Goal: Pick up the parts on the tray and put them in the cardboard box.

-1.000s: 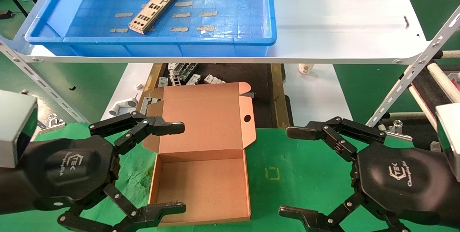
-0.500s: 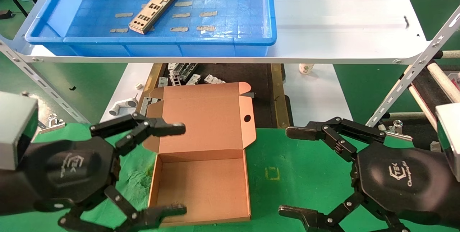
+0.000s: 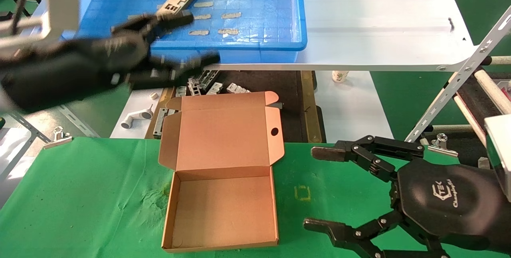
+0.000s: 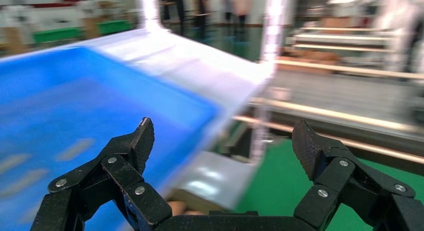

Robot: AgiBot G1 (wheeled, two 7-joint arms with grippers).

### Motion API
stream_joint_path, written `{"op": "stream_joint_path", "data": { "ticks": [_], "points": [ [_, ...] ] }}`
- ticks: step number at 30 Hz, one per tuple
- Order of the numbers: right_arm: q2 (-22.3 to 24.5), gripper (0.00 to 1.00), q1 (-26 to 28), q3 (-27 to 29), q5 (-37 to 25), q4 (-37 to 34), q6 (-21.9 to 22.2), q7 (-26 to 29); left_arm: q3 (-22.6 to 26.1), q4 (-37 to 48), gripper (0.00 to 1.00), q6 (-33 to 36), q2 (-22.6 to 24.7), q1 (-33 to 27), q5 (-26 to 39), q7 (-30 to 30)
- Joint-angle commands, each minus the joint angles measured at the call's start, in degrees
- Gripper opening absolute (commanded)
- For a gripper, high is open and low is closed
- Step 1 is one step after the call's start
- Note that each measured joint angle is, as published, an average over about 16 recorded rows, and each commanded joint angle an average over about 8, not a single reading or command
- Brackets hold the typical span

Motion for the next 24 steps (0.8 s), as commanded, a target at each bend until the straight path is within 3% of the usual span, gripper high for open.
{"op": "stream_joint_path", "data": {
  "ticks": [1,13,24],
  "points": [
    [0.00,0.00,0.00,0.00,0.00,0.00,0.00,0.00,0.84,3.38,1.00,-2.30,1.97,-3.12,2.55,0.49],
    [0.01,0.00,0.01,-0.02,0.01,0.00,0.01,-0.01,6.31,26.75,1.00,-7.81,10.00,-20.29,15.06,6.74],
    [0.01,0.00,0.01,-0.04,0.02,0.00,0.01,-0.02,8.89,43.66,1.00,-8.31,14.21,-28.75,19.43,10.20]
  ]
}}
